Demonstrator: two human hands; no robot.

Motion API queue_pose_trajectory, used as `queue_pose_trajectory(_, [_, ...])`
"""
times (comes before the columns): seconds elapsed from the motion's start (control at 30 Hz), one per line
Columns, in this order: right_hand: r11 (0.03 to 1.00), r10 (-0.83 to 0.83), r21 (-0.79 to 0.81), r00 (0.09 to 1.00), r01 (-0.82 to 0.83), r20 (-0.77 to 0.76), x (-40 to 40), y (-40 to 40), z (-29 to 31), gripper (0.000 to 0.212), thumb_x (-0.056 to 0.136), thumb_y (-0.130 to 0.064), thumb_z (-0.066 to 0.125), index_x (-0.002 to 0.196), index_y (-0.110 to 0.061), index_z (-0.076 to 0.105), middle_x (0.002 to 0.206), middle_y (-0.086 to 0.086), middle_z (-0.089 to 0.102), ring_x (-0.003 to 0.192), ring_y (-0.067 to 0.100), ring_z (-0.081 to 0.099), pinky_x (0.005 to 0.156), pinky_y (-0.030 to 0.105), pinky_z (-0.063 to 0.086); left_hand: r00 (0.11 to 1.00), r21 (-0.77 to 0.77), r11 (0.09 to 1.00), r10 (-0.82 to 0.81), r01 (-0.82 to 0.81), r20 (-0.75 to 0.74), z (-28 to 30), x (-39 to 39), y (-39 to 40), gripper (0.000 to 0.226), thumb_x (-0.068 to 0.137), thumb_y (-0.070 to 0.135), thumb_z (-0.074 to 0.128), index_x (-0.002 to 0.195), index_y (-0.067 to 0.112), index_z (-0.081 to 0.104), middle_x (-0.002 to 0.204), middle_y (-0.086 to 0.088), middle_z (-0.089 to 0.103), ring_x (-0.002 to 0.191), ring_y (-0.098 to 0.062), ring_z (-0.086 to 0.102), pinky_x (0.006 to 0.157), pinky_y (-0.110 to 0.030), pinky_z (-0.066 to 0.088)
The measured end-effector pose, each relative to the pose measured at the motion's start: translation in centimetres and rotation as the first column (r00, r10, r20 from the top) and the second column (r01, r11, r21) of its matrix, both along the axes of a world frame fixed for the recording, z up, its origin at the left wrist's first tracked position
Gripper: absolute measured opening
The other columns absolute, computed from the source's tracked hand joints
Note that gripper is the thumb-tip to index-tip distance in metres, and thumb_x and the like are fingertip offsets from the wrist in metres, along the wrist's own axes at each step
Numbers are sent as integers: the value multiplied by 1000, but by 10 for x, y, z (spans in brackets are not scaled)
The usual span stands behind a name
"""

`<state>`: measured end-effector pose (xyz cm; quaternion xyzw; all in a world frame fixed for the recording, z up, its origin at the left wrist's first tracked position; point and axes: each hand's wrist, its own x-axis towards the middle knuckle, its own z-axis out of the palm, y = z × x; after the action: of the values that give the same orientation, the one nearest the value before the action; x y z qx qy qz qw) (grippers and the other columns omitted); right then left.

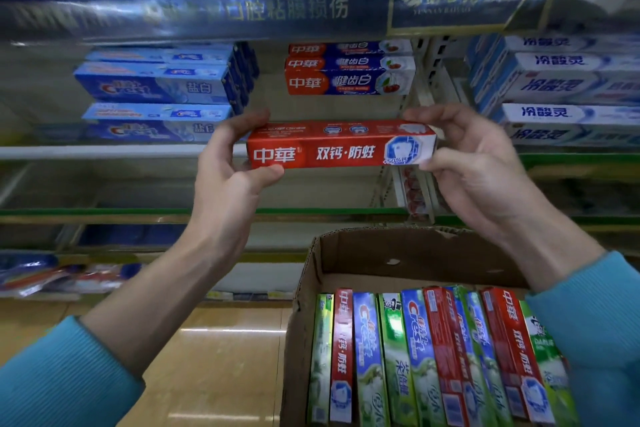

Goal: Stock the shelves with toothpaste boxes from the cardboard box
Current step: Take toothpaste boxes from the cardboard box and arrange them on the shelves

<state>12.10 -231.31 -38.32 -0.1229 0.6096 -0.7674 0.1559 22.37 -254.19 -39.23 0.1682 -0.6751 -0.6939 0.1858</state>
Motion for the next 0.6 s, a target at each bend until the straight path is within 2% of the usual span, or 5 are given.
queue_pose_trajectory(0.13, [999, 21, 42, 1000, -22, 4, 17, -13, 5, 38, 83, 21, 51, 107, -8, 56, 121, 8, 63, 115, 21, 64, 93, 33, 56, 1000, -61, 998, 18, -18, 1, 4, 30, -11, 58, 88, -1, 69, 137, 25, 54, 131, 3, 58, 119, -16, 62, 100, -41, 55])
queue_pose_trajectory(0.23, [993, 63, 94, 998, -64, 16, 30, -31, 6, 31, 89, 8, 57, 114, -9, 60, 117, 4, 66, 116, 17, 65, 93, 33, 56, 998, -82, 995, 60, -60, 4, 9, 56, -29, 55, 91, 8, 69, 141, 26, 52, 133, 4, 59, 115, -8, 64, 94, -31, 58])
queue_pose_trajectory(0.33, [982, 110, 153, 994, -107, -7, 45, -61, 7, 29, 91, -4, 62, 118, -15, 62, 117, 4, 68, 115, 16, 65, 88, 34, 58, 994, -93, 989, 113, -114, -14, 13, 80, -58, 48, 93, 16, 67, 139, 23, 54, 126, 3, 65, 110, -7, 66, 84, -20, 58])
queue_pose_trajectory(0.5, [968, 139, 219, 988, -120, -74, 74, -147, -3, 32, 90, -18, 66, 120, -9, 63, 116, 13, 69, 108, 29, 67, 76, 34, 61, 972, -102, 968, 234, -230, 24, 6, 117, -134, 41, 93, 29, 67, 133, 25, 58, 117, 5, 70, 92, -4, 70, 66, -17, 55])
queue_pose_trajectory(0.6, [964, 141, 241, 985, -113, -104, 93, -204, -10, 40, 86, -26, 65, 121, -8, 62, 117, 13, 69, 104, 30, 69, 70, 31, 60, 960, -131, 955, 275, -267, 47, 0, 136, -191, 41, 92, 36, 68, 132, 29, 58, 113, 8, 71, 88, -7, 70, 63, -18, 54])
